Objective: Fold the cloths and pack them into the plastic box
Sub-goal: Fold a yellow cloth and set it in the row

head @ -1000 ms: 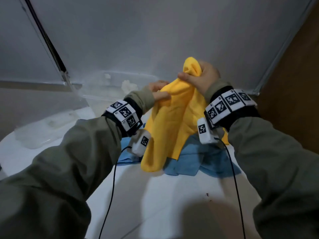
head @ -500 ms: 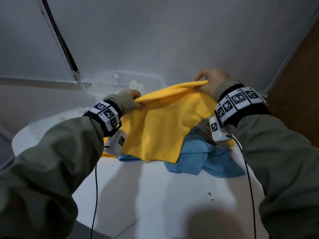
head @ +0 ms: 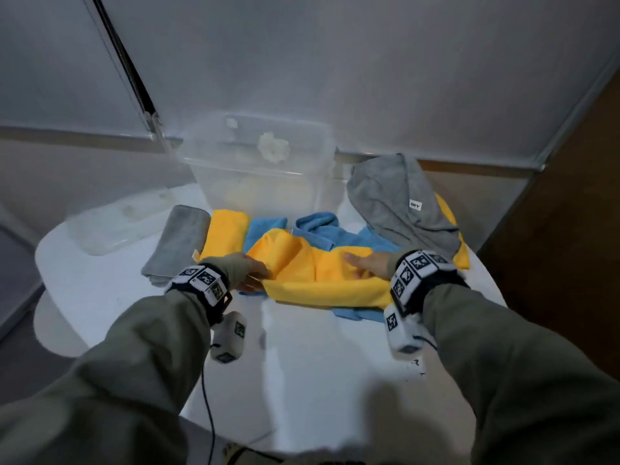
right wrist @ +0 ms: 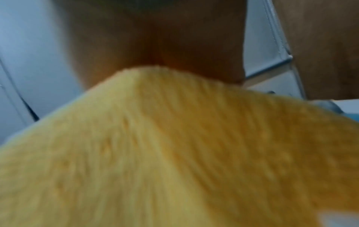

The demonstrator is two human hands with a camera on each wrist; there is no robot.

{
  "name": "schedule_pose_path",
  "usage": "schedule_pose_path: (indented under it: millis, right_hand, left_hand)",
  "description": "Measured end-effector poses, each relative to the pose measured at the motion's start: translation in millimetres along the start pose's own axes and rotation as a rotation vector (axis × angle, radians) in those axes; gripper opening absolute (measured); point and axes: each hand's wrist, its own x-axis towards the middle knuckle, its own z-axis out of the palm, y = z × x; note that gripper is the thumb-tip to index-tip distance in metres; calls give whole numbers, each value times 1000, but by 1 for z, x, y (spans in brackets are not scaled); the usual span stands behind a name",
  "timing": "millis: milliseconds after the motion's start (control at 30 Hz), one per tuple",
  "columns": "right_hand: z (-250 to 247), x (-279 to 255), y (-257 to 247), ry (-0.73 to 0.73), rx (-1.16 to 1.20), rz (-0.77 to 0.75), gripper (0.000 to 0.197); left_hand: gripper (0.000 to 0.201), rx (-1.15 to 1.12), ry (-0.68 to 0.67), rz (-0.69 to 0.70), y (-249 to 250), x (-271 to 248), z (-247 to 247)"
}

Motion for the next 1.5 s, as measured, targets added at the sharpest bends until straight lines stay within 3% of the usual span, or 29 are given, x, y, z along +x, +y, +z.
schedule_pose_path:
  millis: [100, 167, 233, 300, 333, 400, 500, 567, 667, 733, 833, 900, 967, 1033, 1067, 1133, 1200, 1233, 1333, 1500]
  right_hand:
    - [16, 17, 14, 239, 105, 142, 46]
    - [20, 25, 22, 369, 132, 213, 46]
    - [24, 26, 24, 368, 178, 284, 59]
    - [26, 29, 22, 345, 231, 321, 70]
    - [26, 30, 21, 346, 259, 312, 70]
    - [23, 31, 19, 336, 251, 288, 61]
    - [17, 29, 18, 301, 231, 242, 49]
    - [6, 26, 19, 387, 315, 164, 39]
    - [-17, 18, 23, 486, 368, 157, 34]
    - [-35, 15, 23, 529, 577, 114, 36]
    - [-57, -3, 23, 703, 883, 17, 41]
    - [-71, -13, 20, 819, 1073, -8, 43]
    - [-85, -18, 16, 925, 1245, -88, 41]
    - [-94, -26, 11, 998, 1277, -179, 38]
    - [-98, -29, 10, 1011, 1272, -215, 38]
    - [-108, -33, 11, 1017, 1243, -280, 37]
    - [-117, -37, 13, 1084, 1123, -249, 31]
    - [-121, -37, 16, 1115, 1074, -229, 28]
    - [-126, -37, 26, 1171, 967, -135, 26]
    - [-122, -40, 30, 1119, 1019, -161, 32]
  left_hand:
    - [51, 213, 216, -81, -5, 13, 5]
    - [63, 172, 388, -53, -3, 18, 8]
    - [57, 145, 454, -32, 8, 17, 13]
    - [97, -7, 483, -89, 17, 26, 18]
    - [105, -45, 485, -102, 21, 29, 20]
    - [96, -35, 452, -103, 25, 36, 23]
    - [54, 16, 374, -32, 35, 25, 23]
    - [46, -21, 393, 12, 37, 27, 16]
    - [51, -269, 364, 139, 36, 28, -3]
    - [54, -432, 327, 178, 38, 26, -17]
    - [30, -636, 358, 167, 49, 18, -27]
    - [24, -866, 233, 268, 58, 7, -30]
    - [36, -964, 96, 401, 61, 10, -34]
    - [68, -971, 94, 398, 67, 8, -33]
    - [65, -940, 117, 375, 68, 5, -32]
    - [25, -877, 187, 345, 71, 2, -32]
    - [16, -741, 249, 405, 68, 12, -39]
    - [19, -683, 293, 443, 64, 13, -43]
    - [52, -583, 326, 533, 53, 9, -57]
    - [65, -407, 385, 627, 63, 3, -71]
